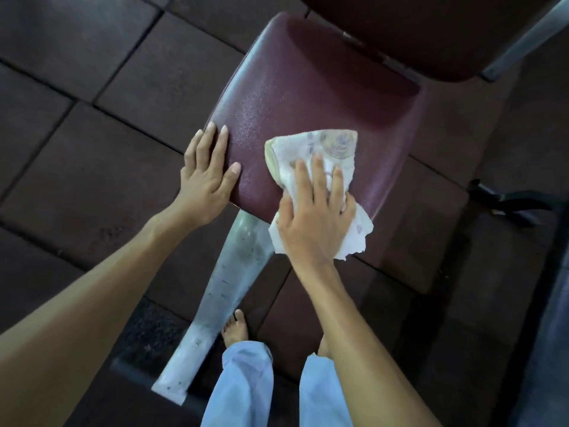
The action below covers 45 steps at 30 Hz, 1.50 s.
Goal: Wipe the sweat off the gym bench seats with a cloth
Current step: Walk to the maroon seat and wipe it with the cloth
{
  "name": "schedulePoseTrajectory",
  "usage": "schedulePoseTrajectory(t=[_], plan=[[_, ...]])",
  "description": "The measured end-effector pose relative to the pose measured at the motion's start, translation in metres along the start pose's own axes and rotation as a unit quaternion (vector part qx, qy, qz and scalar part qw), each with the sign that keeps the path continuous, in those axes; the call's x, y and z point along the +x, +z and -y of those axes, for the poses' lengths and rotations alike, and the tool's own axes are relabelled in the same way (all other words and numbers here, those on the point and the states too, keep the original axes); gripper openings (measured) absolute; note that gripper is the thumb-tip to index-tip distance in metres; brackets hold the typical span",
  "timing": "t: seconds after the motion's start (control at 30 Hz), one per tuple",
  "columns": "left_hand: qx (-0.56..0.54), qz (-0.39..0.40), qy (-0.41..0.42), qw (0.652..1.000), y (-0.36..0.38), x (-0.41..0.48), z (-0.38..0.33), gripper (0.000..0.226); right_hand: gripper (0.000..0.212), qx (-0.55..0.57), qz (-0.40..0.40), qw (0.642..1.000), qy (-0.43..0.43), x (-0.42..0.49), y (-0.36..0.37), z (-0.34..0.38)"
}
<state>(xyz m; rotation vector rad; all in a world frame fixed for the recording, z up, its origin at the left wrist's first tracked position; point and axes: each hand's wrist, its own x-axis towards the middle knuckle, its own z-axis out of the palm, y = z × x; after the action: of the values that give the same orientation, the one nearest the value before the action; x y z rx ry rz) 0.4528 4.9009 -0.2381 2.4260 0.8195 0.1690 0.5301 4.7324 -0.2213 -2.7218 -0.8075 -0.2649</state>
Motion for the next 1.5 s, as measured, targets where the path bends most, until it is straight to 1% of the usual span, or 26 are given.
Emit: schedulePoseTrajectory(t=[0.07,0.13,0.2,0.23,0.3,0.37,0.43,0.53,0.57,0.6,0.63,0.67,0.73,0.8,0.83,0.9,0.97,1.03,1.13,1.2,1.3,1.4,1.43,1.5], plan=[[-0.004,0.006,-0.009,1.000,0.000,0.000,-0.002,0.073,0.043,-0.002,0.033,0.999,0.004,0.027,-0.006,-0.023],[-0.006,0.010,-0.010,1.000,0.000,0.000,-0.003,0.074,0.046,0.001,0.071,0.997,0.037,0.081,-0.005,-0.045],[-0.009,0.004,-0.004,1.000,0.002,-0.001,-0.003,0.072,0.049,-0.021,0.118,0.991,0.058,0.127,-0.007,-0.061],[-0.009,-0.002,-0.001,1.000,0.003,-0.001,-0.003,0.071,0.050,-0.033,0.126,0.990,0.056,0.137,-0.006,-0.065],[-0.015,-0.008,-0.005,1.000,0.004,-0.001,-0.005,0.068,0.051,-0.046,0.117,0.991,0.035,0.126,-0.005,-0.059],[-0.022,-0.012,-0.015,1.000,0.005,-0.002,-0.007,0.067,0.050,-0.049,0.097,0.994,-0.010,0.088,-0.008,-0.046],[-0.033,-0.012,-0.022,0.999,0.004,-0.002,-0.009,0.067,0.049,-0.046,0.103,0.991,-0.077,0.053,-0.014,-0.038],[-0.035,-0.023,-0.033,0.999,0.005,-0.003,-0.012,0.068,0.049,-0.051,0.128,0.969,-0.204,0.032,-0.025,-0.054],[-0.035,-0.028,-0.038,0.998,0.005,-0.003,-0.013,0.068,0.049,-0.049,0.137,0.960,-0.239,0.033,-0.028,-0.065],[-0.036,-0.031,-0.045,0.998,0.006,-0.003,-0.014,0.069,0.049,-0.051,0.147,0.955,-0.254,0.038,-0.029,-0.076],[-0.036,-0.031,-0.052,0.998,0.006,-0.003,-0.014,0.069,0.049,-0.057,0.155,0.956,-0.241,0.045,-0.031,-0.087],[-0.031,-0.031,-0.057,0.997,0.006,-0.004,-0.014,0.070,0.049,-0.063,0.160,0.965,-0.198,0.056,-0.032,-0.097],[-0.019,-0.025,-0.057,0.998,0.007,-0.004,-0.013,0.071,0.051,-0.060,0.158,0.982,-0.081,0.085,-0.034,-0.113],[-0.012,-0.025,-0.054,0.998,0.008,-0.004,-0.011,0.071,0.052,-0.045,0.166,0.985,-0.007,0.118,-0.032,-0.118],[-0.010,-0.028,-0.051,0.998,0.008,-0.004,-0.010,0.071,0.052,-0.043,0.170,0.984,0.012,0.132,-0.028,-0.114],[-0.008,-0.035,-0.051,0.998,0.011,-0.004,-0.007,0.071,0.054,-0.063,0.161,0.985,0.018,0.154,-0.016,-0.097],[-0.001,-0.043,-0.054,0.998,0.013,-0.004,-0.006,0.070,0.054,-0.086,0.159,0.983,-0.015,0.172,-0.003,-0.072],[0.007,-0.050,-0.060,0.997,0.015,-0.004,-0.007,0.069,0.054,-0.088,0.175,0.977,-0.086,0.192,0.010,-0.043],[0.015,-0.066,-0.079,0.995,0.018,-0.005,-0.011,0.067,0.054,-0.058,0.189,0.957,-0.211,0.218,0.030,0.008],[0.014,-0.071,-0.092,0.993,0.017,-0.006,-0.014,0.067,0.053,-0.048,0.201,0.946,-0.250,0.219,0.036,0.026],[0.001,-0.085,-0.153,0.985,0.021,-0.011,-0.029,0.067,0.049,-0.027,0.187,0.923,-0.334,0.197,0.023,-0.009],[-0.039,-0.110,-0.232,0.966,0.031,-0.022,-0.051,0.066,0.049,-0.011,0.211,0.894,-0.395,0.188,0.002,-0.069],[-0.058,-0.117,-0.249,0.960,0.034,-0.025,-0.057,0.066,0.050,-0.012,0.222,0.890,-0.399,0.197,0.000,-0.077],[-0.093,-0.128,-0.262,0.952,0.038,-0.027,-0.063,0.067,0.056,-0.018,0.223,0.903,-0.367,0.216,0.006,-0.069]])
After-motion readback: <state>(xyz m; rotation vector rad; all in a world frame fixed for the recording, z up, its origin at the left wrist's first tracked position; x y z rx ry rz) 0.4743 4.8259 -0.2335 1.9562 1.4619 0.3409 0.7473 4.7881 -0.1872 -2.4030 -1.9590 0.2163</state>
